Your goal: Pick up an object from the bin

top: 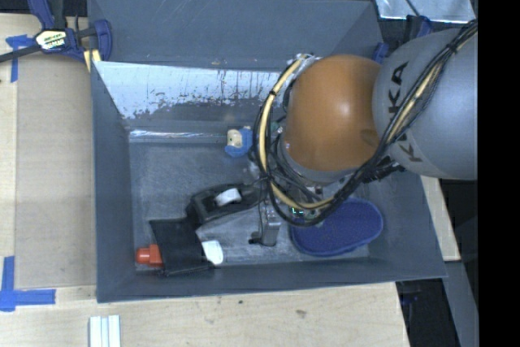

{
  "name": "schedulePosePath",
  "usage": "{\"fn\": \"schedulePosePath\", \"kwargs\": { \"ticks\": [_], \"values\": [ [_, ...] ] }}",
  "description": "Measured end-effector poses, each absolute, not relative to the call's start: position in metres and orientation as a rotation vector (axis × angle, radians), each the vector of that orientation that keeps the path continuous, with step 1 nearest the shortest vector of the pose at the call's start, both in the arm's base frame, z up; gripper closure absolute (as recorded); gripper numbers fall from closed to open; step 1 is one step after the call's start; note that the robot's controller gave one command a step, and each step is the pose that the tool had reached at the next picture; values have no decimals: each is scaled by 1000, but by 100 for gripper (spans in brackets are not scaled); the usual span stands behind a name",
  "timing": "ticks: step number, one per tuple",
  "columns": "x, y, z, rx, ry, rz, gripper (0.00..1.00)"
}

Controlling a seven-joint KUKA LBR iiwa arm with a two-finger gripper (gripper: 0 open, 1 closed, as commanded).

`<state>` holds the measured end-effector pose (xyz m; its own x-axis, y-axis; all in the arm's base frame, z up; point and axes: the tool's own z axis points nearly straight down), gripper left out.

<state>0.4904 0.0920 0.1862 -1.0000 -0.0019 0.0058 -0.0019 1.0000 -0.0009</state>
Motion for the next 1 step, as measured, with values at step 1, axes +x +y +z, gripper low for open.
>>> {"fn": "schedulePosePath", "kwargs": {
  "ticks": [1],
  "values": [
    [521,80,88,-157,-3144,-1,0]
  ]
}}
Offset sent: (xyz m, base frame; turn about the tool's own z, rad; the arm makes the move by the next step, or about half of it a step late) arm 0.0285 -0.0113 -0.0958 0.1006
